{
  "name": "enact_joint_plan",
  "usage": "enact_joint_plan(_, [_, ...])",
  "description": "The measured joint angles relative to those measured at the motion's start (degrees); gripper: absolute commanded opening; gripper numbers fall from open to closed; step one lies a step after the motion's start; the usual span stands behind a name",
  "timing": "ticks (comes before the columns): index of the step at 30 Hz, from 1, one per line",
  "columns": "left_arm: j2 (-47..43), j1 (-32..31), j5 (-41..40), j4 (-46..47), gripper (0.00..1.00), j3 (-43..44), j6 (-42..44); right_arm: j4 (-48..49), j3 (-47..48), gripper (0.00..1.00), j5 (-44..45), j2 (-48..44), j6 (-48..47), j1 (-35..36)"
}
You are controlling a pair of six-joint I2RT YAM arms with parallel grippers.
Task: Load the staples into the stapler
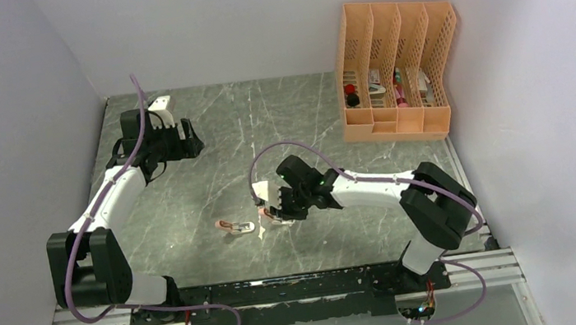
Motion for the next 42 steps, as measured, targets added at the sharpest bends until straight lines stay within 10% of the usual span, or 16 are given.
enact_joint_plan(42, [0.0, -0.1, 0.0, 0.0, 0.80, 0.0, 0.0, -10.9, 8.7, 0.33, 0.3, 4.9, 0.6, -0.2])
